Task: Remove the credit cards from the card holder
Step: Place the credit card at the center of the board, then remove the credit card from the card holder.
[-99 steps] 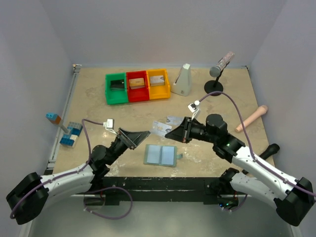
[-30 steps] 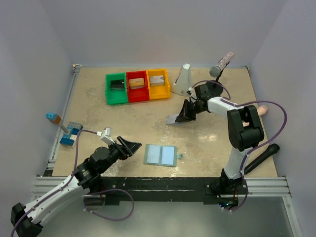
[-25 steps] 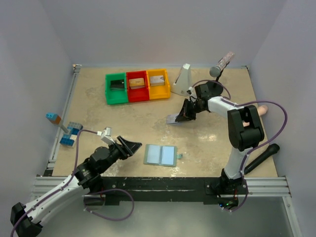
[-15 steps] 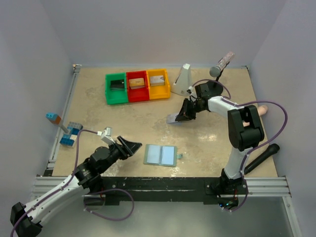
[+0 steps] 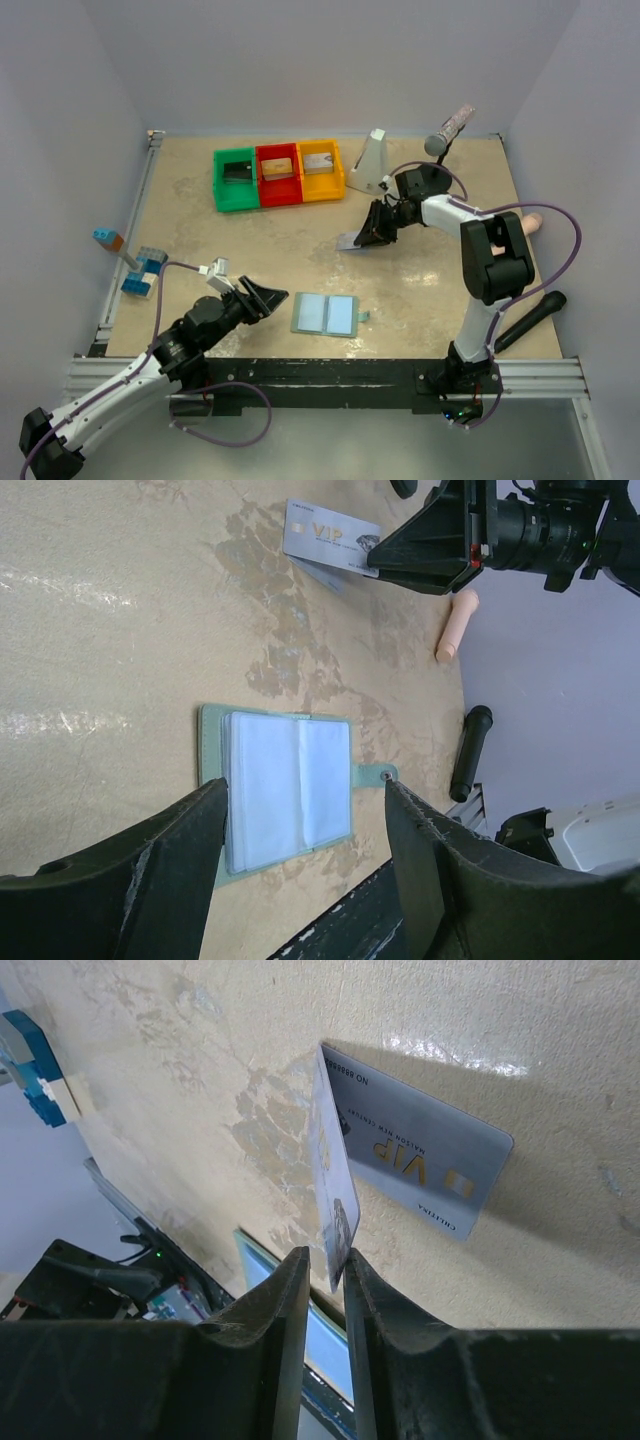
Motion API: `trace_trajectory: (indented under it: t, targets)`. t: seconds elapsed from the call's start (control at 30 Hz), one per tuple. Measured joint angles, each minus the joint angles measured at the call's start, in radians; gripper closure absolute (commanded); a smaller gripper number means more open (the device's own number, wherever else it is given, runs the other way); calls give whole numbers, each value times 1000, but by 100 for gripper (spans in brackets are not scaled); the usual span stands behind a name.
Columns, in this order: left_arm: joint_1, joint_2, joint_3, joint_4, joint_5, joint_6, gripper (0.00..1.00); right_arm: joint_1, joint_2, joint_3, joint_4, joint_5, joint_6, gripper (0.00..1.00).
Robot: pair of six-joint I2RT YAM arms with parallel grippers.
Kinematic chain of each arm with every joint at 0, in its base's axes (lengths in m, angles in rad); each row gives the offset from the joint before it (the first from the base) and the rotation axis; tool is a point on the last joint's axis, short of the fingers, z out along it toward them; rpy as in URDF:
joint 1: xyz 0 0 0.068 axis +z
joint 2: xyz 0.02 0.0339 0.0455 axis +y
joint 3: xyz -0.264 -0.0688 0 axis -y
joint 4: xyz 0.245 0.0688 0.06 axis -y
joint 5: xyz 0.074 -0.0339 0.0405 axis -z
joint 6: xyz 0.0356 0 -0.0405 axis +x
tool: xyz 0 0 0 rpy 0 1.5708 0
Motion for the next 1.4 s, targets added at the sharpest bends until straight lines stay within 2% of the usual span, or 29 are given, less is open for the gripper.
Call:
trace_trajectory:
  t: [0.7,0.87,1.03,1.23,1.3,1.4]
  targets:
    - [0,-3,0,0,8,0,32,-46,-13,-42,-23,28,-6,72]
    - [0,-4,0,0,8,0,30,-64,-79,-94,-24,36,-5,73]
    - [0,6,0,0,8,1,25,-60,-219,-172,-16,72,-6,73]
    - [0,47,2,-12,0,10,23,63,-438,-207,-67,211,-53,74]
    - [0,71,13,-37,-11,21,22,147,-511,-210,-89,299,-80,74]
    - [0,109,48,-84,-31,43,21,309,-618,-227,-137,520,-109,72]
